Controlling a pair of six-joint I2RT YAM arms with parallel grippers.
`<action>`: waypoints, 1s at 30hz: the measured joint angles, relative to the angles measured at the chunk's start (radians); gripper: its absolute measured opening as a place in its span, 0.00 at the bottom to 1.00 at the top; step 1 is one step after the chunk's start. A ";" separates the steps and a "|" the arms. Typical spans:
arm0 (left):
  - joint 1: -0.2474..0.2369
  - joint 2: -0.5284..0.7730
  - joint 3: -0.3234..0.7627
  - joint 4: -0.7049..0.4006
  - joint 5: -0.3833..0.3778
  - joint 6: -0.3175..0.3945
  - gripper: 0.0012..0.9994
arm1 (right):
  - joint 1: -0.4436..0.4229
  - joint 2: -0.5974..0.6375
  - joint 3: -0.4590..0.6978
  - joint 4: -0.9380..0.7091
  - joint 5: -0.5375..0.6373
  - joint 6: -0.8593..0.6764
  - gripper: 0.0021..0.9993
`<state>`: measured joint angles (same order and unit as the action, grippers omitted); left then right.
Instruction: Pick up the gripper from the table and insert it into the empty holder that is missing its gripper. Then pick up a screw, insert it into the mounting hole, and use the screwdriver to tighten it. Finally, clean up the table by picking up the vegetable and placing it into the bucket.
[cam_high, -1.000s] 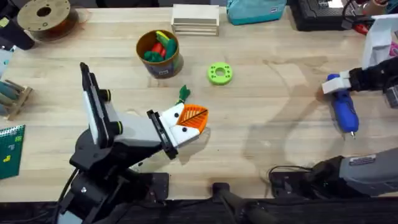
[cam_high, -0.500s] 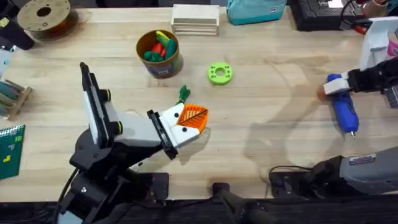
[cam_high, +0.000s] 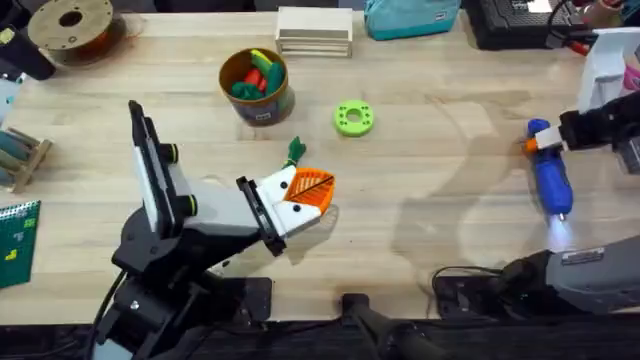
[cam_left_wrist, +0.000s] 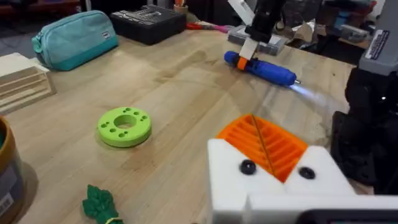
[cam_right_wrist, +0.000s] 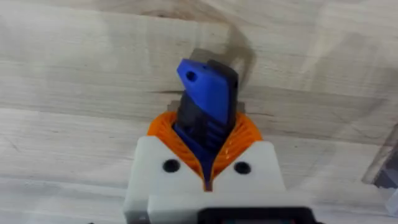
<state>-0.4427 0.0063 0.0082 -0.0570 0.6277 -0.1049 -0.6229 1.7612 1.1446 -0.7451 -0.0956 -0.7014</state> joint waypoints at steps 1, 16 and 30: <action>0.000 0.000 0.000 0.000 0.000 0.000 0.01 | 0.003 -0.006 0.000 -0.004 0.000 0.003 0.03; 0.000 0.000 0.000 0.000 0.000 0.000 0.01 | 0.131 -0.488 -0.004 0.036 -0.222 0.337 0.03; 0.000 0.000 0.000 0.000 0.000 0.000 0.00 | 0.409 -0.875 -0.437 0.751 -0.504 0.732 0.03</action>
<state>-0.4427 0.0063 0.0082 -0.0570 0.6274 -0.1047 -0.2137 0.8860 0.7078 0.0056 -0.5998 0.0305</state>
